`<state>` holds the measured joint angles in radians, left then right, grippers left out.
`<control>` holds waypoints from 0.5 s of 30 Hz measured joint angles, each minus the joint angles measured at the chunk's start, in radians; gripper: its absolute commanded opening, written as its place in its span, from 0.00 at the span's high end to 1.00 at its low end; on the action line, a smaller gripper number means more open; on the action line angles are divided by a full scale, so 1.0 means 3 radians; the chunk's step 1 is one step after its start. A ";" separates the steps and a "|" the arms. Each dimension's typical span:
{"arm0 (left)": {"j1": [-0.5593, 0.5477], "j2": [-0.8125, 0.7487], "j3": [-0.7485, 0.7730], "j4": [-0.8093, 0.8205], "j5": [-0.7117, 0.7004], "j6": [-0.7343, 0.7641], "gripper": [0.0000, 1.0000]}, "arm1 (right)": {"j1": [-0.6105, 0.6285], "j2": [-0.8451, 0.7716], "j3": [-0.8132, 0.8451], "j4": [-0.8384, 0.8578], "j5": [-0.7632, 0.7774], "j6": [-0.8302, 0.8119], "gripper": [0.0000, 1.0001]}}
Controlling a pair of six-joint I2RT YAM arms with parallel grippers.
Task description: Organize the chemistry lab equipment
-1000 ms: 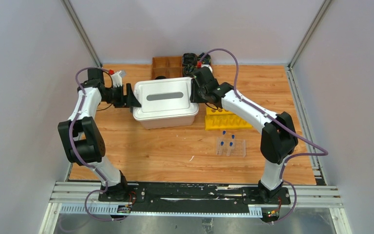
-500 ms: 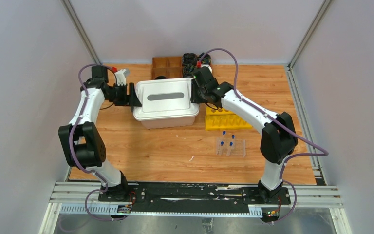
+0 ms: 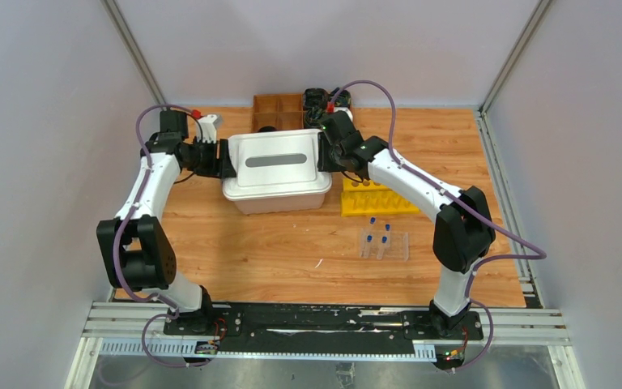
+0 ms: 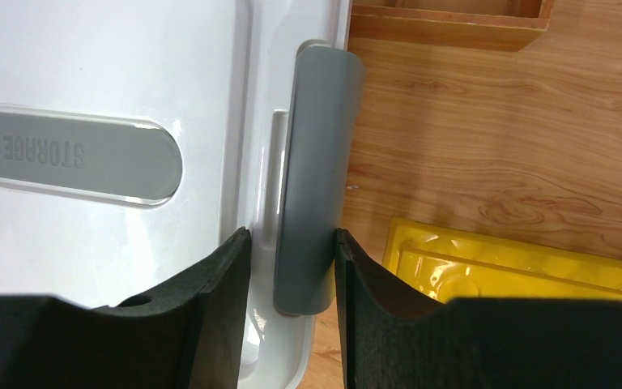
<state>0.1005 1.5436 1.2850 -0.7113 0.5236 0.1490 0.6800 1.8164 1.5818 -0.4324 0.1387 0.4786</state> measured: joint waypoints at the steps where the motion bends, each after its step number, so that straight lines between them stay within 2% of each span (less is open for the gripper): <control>1: -0.0017 -0.0009 -0.0023 0.0028 -0.0028 -0.0003 0.70 | 0.0000 0.0000 0.0000 -0.0003 0.0003 -0.0001 0.78; 6: -0.0038 -0.0029 -0.0046 0.0065 -0.0072 -0.0024 0.75 | 0.0000 0.0000 0.0010 -0.0013 0.0004 -0.0005 0.79; 15: -0.0097 -0.0029 -0.0046 0.0131 -0.0114 -0.0023 0.96 | 0.0000 0.0000 0.0042 -0.0088 0.0018 -0.0014 0.79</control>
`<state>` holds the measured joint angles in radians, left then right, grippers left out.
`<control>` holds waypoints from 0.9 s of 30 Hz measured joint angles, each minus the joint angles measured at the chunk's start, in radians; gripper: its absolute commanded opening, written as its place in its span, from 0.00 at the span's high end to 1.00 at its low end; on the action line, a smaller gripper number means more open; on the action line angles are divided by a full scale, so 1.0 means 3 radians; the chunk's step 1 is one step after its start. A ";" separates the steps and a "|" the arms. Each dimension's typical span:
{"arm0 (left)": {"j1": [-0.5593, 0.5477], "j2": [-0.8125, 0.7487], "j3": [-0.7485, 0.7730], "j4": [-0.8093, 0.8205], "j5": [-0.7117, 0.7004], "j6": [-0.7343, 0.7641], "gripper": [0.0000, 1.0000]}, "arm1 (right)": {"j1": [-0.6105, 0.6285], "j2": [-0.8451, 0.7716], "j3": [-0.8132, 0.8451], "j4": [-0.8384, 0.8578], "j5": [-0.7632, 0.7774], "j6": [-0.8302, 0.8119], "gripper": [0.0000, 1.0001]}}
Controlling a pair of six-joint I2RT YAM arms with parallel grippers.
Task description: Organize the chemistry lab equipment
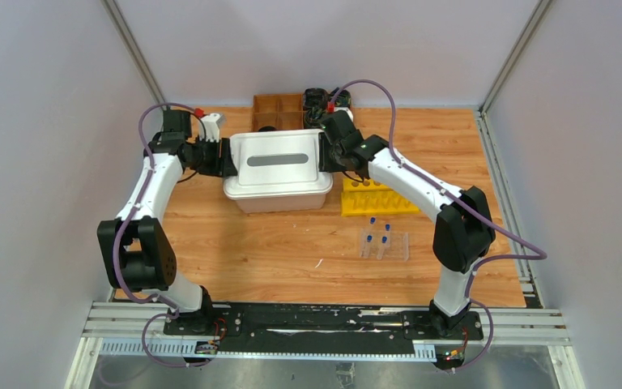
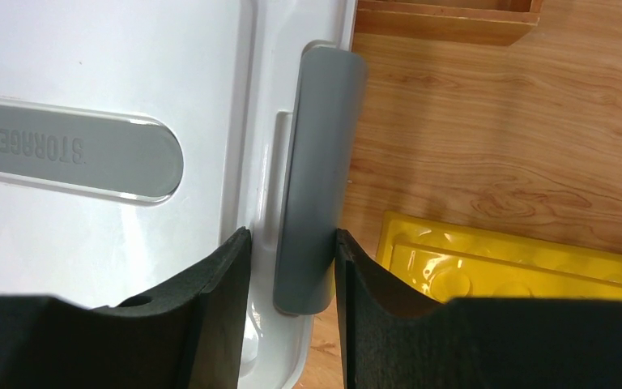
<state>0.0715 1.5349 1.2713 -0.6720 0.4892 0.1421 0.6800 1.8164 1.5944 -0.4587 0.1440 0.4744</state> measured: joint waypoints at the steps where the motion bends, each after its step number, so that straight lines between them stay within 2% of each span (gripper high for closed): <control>1: -0.0005 0.0000 0.0000 0.0004 -0.0008 0.0001 0.96 | 0.0000 0.0000 0.0006 -0.0015 0.0004 -0.0003 0.79; 2: -0.0010 0.0000 0.0000 0.0008 -0.0011 0.0000 0.96 | 0.0000 0.0000 0.0010 -0.0024 0.0008 -0.0004 0.77; 4: -0.0013 0.0001 0.0000 0.0015 -0.0011 -0.0001 0.86 | 0.0000 0.0000 0.0025 -0.0051 0.0011 -0.0013 0.68; 8: -0.0039 0.0001 0.0018 0.0006 -0.0017 -0.0003 0.51 | 0.0000 0.0000 0.0074 -0.0150 0.0033 -0.0070 0.48; 10: -0.0065 0.0004 0.0065 -0.0066 -0.0028 -0.0014 0.30 | 0.0000 0.0000 0.0123 -0.0231 0.0047 -0.0139 0.31; 12: -0.0094 0.0005 0.0149 -0.0167 -0.0027 -0.0013 0.11 | 0.0000 -0.0006 0.0216 -0.0324 0.0102 -0.0247 0.08; 13: -0.0104 0.0004 0.0240 -0.0228 0.0006 -0.0041 0.02 | -0.0005 -0.0018 0.0272 -0.0340 0.0095 -0.0264 0.05; 17: -0.0159 -0.0050 0.0680 -0.0314 0.0100 -0.0113 0.00 | -0.0005 -0.0132 0.0521 -0.0364 0.0107 -0.0375 0.04; 22: -0.0142 -0.0256 0.1033 -0.0423 -0.0024 -0.0020 0.00 | -0.0184 -0.0631 0.0535 -0.0422 0.0116 -0.0467 0.02; 27: 0.0132 -0.0443 0.0966 -0.0519 -0.0312 0.0149 0.00 | -0.1013 -0.1410 0.0006 -0.0397 0.0196 -0.0411 0.01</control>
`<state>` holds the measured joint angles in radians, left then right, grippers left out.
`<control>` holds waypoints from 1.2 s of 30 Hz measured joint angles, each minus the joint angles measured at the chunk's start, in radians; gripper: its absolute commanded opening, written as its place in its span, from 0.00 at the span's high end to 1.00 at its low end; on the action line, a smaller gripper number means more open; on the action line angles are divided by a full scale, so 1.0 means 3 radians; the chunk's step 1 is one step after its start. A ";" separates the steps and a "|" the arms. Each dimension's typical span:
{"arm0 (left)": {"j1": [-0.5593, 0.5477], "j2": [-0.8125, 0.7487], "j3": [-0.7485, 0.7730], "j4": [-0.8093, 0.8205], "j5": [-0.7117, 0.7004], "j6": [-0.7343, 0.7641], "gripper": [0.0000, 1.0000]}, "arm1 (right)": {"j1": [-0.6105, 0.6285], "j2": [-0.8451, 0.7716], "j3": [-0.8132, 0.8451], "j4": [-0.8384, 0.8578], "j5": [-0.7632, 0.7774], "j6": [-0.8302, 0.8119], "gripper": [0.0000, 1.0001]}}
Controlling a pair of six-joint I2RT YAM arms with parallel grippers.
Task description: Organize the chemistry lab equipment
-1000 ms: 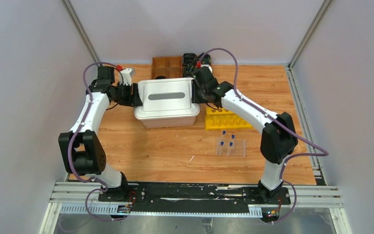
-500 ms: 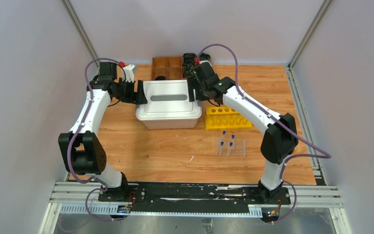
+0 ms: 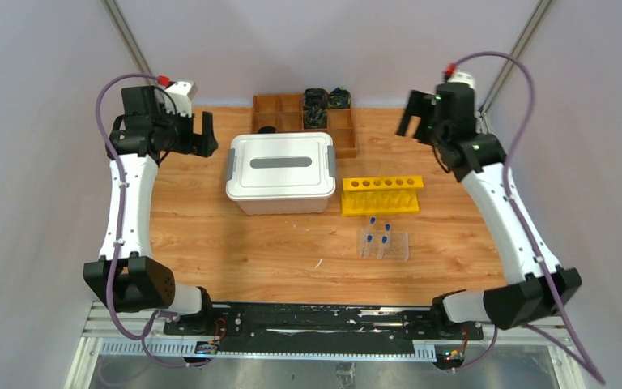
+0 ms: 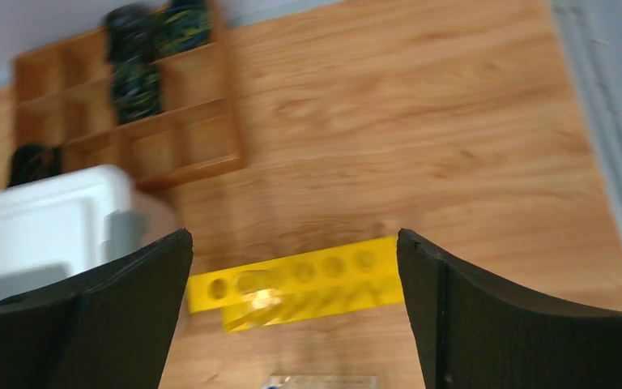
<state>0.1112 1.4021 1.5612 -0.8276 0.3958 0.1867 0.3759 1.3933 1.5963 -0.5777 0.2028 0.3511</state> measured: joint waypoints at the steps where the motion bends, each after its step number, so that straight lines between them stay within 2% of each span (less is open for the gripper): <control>1: 0.0078 -0.0013 -0.0041 -0.0003 -0.0045 0.0038 0.00 | -0.0197 -0.0149 -0.0149 -0.0001 0.0043 0.0032 0.01; 4: 0.0320 -0.0047 -0.0277 0.0047 -0.0187 0.0156 0.00 | -0.0698 -0.0515 -0.0605 -0.0006 0.0254 0.0145 0.00; 7: 0.0462 -0.0163 -0.0754 0.0322 -0.0355 0.0231 0.00 | -0.0933 -0.0748 -0.1038 0.0051 0.0570 0.0229 0.00; 12: 0.0492 -0.0411 -0.1822 0.1049 -0.0526 0.0224 0.00 | -0.0997 -0.0944 -0.1932 0.0470 0.1108 0.0128 0.00; 18: 0.0492 -0.0589 -0.2954 0.2246 -0.0273 0.0069 0.00 | -0.1011 -0.0902 -0.2922 0.1170 0.1397 -0.0057 0.00; 21: 0.0478 -0.0512 -0.3141 0.2689 -0.0086 -0.0043 0.00 | -0.1016 -0.0949 -0.3457 0.1760 0.1472 -0.0161 0.00; 26: 0.0369 -0.0216 -0.3160 0.3300 0.0076 -0.0209 0.00 | -0.1016 -0.1007 -0.4233 0.2770 0.1503 -0.0392 0.00; 36: 0.0075 0.0010 -0.3329 0.4054 0.0003 -0.0388 0.00 | -0.1016 -0.0552 -0.4402 0.4130 0.1272 -0.0790 0.00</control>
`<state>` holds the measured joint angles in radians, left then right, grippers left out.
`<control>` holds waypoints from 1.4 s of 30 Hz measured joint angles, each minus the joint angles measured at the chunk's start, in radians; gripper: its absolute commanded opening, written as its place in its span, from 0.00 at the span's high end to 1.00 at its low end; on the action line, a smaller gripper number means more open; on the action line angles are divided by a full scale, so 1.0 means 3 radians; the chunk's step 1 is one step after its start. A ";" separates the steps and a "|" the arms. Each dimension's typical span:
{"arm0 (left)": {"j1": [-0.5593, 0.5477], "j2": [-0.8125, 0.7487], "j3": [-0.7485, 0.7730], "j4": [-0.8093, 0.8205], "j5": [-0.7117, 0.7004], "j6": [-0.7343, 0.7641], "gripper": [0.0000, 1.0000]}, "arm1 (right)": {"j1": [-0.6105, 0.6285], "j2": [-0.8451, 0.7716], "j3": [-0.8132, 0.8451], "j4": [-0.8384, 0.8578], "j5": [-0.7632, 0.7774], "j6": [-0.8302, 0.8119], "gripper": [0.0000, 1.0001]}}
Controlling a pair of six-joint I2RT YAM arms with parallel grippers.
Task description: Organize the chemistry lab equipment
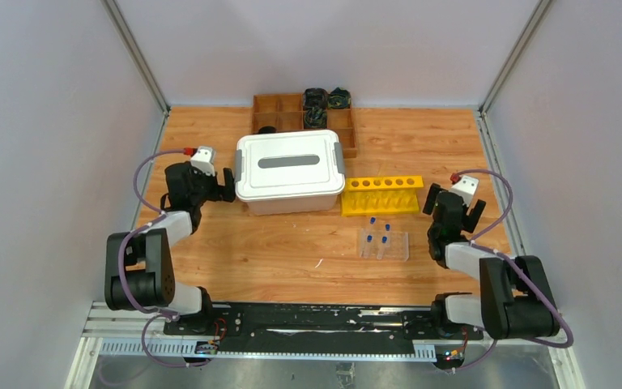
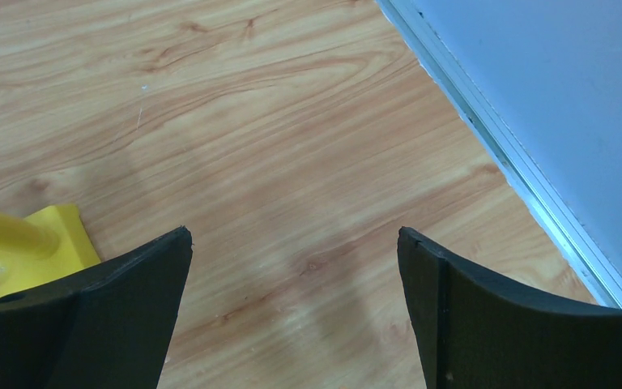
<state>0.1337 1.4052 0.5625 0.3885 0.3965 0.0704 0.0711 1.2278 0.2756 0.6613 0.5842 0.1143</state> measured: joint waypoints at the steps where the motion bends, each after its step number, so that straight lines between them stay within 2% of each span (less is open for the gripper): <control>1: -0.0006 0.0015 -0.0047 0.0104 -0.0023 -0.0024 0.00 | 0.0000 0.0076 -0.0020 0.0121 -0.0034 -0.0027 0.00; 6: -0.0069 0.0064 -0.0284 0.0506 -0.0181 -0.0088 0.00 | 0.0000 0.0183 -0.0048 0.0332 -0.0224 -0.0150 0.00; 11: -0.0164 -0.0038 -0.0633 0.0910 -0.0324 -0.0093 0.00 | 0.0003 0.0163 -0.0291 0.0788 -0.0542 -0.0361 0.00; 15: -0.0261 -0.0202 -0.1043 0.1420 -0.0437 -0.0057 0.00 | 0.0043 0.0370 -0.0460 0.1266 -0.0647 -0.0492 0.00; 17: -0.0299 -0.0125 -0.1254 0.1872 -0.0473 -0.0061 0.00 | 0.0062 0.0622 -0.0518 0.1530 -0.0675 -0.0567 0.00; 25: -0.0308 -0.0088 -0.1310 0.2171 -0.0542 -0.0047 0.00 | 0.0065 0.0608 -0.0178 0.1231 -0.0689 -0.0605 0.00; 42: -0.0308 -0.0085 -0.1306 0.2286 -0.0566 -0.0050 0.00 | 0.0065 0.0591 -0.0175 0.1072 -0.0689 -0.0605 0.00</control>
